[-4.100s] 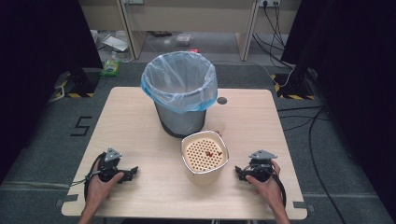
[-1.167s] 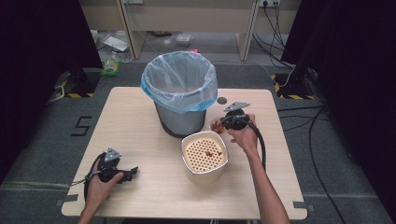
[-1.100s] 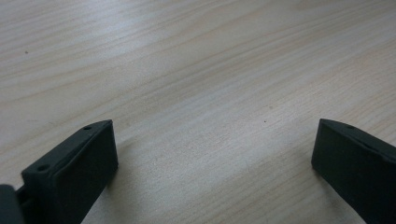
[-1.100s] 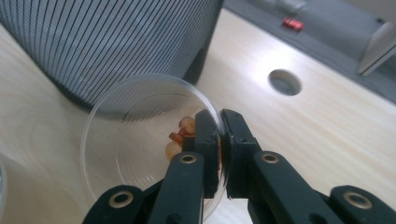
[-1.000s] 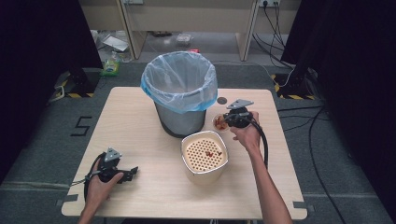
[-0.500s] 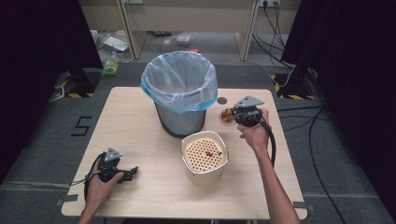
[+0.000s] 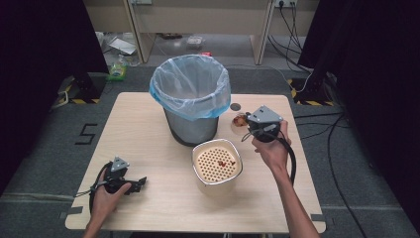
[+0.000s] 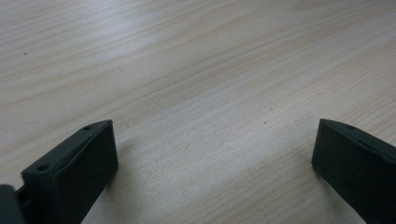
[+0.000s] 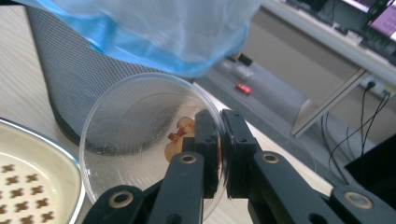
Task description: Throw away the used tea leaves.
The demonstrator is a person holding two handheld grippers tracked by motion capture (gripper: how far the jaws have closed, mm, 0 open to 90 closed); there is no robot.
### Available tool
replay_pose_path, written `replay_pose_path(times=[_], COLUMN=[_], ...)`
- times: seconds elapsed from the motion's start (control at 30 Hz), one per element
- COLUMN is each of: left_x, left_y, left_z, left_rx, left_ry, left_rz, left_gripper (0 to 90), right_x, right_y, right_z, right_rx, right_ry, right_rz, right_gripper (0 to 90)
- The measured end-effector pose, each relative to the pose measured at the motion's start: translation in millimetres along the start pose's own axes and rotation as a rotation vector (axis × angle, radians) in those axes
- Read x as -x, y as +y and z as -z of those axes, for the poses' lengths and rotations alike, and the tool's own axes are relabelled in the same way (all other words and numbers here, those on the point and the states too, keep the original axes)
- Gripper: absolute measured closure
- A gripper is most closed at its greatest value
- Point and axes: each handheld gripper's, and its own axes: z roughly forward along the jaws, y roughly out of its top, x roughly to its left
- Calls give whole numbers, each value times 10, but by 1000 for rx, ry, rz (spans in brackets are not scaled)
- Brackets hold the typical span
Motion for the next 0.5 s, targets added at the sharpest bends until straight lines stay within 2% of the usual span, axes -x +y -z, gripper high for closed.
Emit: replay_pose_path(times=[0.3, 0.37, 0.4, 0.43, 0.5], left_x=[1, 1, 2, 3, 2], left_y=[0, 0, 0, -1, -1], left_z=[0, 1, 1, 1, 1], left_rx=[0, 0, 1, 2, 2], left_ry=[0, 0, 0, 1, 1], left_rz=[0, 0, -1, -1, -1], left_gripper=[0, 0, 0, 0, 0], right_x=[-242, -314, -383, -383, -451], right_y=[27, 26, 22, 22, 20], right_z=[141, 157, 172, 172, 182], right_rx=[64, 82, 110, 110, 132], right_ry=[-15, -31, -46, -46, -71], right_rz=[83, 110, 136, 136, 170], right_gripper=[857, 857, 857, 857, 858])
